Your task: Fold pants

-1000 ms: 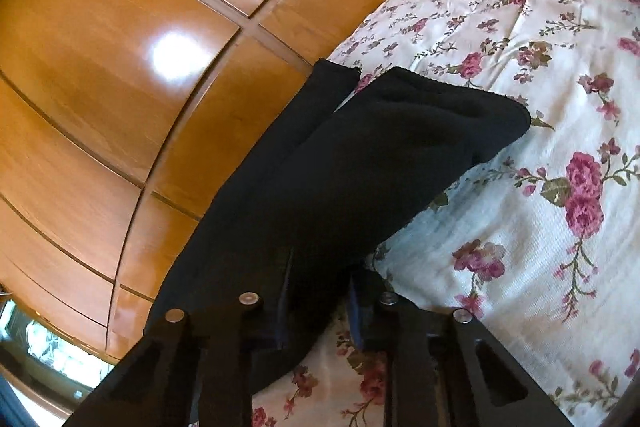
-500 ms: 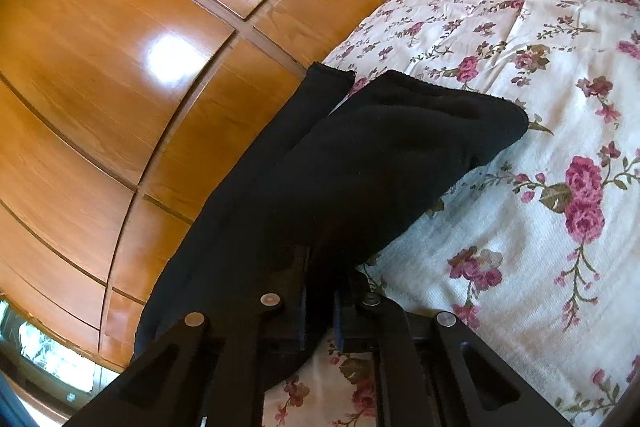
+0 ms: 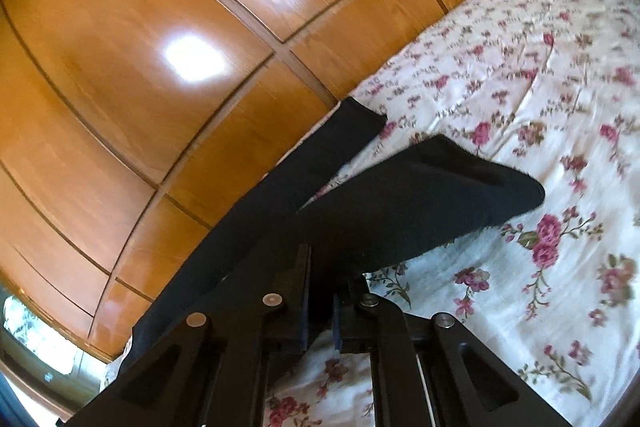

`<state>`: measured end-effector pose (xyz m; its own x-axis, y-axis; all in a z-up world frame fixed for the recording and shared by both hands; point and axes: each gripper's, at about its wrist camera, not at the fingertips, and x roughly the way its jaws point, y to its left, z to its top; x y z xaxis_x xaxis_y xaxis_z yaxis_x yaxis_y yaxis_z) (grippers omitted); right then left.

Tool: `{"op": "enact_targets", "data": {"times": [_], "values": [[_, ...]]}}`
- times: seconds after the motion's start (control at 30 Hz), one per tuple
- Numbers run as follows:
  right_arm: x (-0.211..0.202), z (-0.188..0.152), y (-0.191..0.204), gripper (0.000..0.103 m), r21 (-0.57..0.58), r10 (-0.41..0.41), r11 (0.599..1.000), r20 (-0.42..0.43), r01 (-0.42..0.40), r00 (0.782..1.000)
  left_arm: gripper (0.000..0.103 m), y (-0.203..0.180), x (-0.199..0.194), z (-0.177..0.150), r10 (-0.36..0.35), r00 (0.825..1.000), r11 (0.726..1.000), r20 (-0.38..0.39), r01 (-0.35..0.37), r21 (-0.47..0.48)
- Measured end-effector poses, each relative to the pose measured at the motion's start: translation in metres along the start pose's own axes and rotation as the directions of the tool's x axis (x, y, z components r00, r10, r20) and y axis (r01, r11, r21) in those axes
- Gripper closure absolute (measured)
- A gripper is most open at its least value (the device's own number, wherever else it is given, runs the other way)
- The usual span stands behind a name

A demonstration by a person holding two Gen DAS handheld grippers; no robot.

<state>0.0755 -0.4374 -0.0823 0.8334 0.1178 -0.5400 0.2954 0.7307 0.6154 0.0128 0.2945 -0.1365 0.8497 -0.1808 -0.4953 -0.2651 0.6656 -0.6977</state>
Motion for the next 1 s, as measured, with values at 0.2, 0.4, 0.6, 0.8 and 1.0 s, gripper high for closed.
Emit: {"op": "enact_targets", "data": {"times": [0.2,0.4,0.6,0.8,1.0], "values": [[-0.023,-0.003,-0.002,0.095,-0.010,0.003,1.000,-0.001,-0.003,1.000,0.097,0.007,-0.026,-0.008,-0.014,1.000,1.000,0.012,0.015,-0.019],[-0.049,-0.012,-0.009,0.095,-0.031,-0.009,0.999,-0.024,0.008,1.000,0.097,0.009,-0.052,-0.022,0.003,1.000,1.000,-0.002,-0.003,-0.004],[-0.065,-0.025,-0.023,0.095,-0.011,-0.027,1.000,-0.059,0.027,0.998,0.097,0.015,-0.073,-0.031,0.016,1.000,1.000,0.001,-0.016,-0.024],[-0.062,-0.039,-0.041,0.095,0.039,-0.061,0.997,-0.106,0.066,0.992,0.097,0.030,-0.067,-0.045,0.070,0.997,0.997,-0.037,-0.071,-0.016],[-0.059,-0.037,-0.053,0.062,0.117,-0.064,0.990,-0.096,0.075,0.993,0.081,0.033,-0.059,-0.049,0.133,0.990,0.991,-0.045,-0.134,-0.008]]}}
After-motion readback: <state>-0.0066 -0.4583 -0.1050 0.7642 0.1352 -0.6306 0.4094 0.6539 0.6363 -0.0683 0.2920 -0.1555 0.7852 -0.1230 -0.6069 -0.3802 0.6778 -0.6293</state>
